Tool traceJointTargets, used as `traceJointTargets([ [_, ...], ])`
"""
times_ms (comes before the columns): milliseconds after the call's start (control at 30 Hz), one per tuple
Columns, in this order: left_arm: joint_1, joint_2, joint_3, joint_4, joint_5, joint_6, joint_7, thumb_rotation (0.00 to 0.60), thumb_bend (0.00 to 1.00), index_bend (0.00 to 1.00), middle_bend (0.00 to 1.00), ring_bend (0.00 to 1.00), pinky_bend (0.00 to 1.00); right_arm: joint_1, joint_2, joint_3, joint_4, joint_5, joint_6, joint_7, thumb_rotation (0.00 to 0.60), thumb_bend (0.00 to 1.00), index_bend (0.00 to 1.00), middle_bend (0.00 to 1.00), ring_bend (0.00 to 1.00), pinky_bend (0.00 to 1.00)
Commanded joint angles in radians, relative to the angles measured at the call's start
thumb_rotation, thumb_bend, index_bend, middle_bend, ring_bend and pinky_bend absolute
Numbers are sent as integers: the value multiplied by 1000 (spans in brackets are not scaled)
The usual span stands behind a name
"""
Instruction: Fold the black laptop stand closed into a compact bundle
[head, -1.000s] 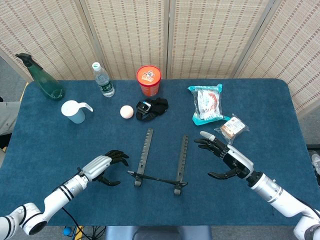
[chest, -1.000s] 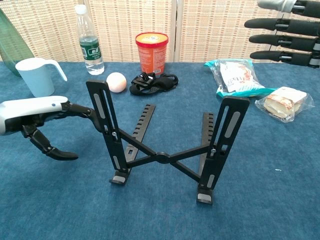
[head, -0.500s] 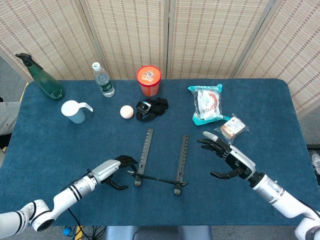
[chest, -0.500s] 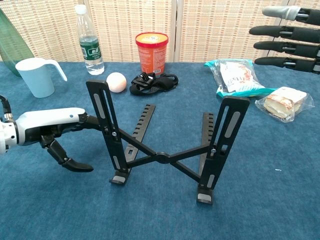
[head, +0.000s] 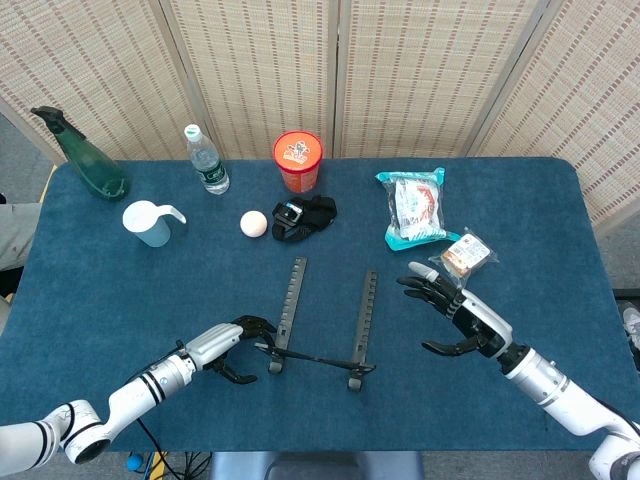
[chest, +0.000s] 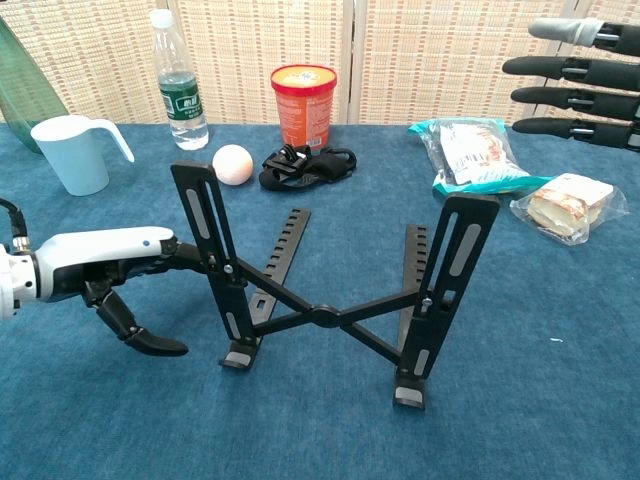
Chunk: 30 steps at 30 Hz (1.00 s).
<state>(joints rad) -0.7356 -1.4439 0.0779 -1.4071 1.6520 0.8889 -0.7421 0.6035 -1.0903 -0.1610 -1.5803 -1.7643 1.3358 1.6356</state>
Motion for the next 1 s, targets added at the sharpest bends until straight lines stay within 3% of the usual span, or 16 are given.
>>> traceJointTargets([
  [33,-2,-1,3,0,-1,0,-1,600,188,290,138,59,1,-1,0,1,1,-1,-1,0,600,151,0,144,58,99],
  [1000,-36,-1,54,-26,11,-11,-59,600,187,290,138,59,1,-21,-6,11,15,-2,-3,12,600,150,0,143,58,99],
])
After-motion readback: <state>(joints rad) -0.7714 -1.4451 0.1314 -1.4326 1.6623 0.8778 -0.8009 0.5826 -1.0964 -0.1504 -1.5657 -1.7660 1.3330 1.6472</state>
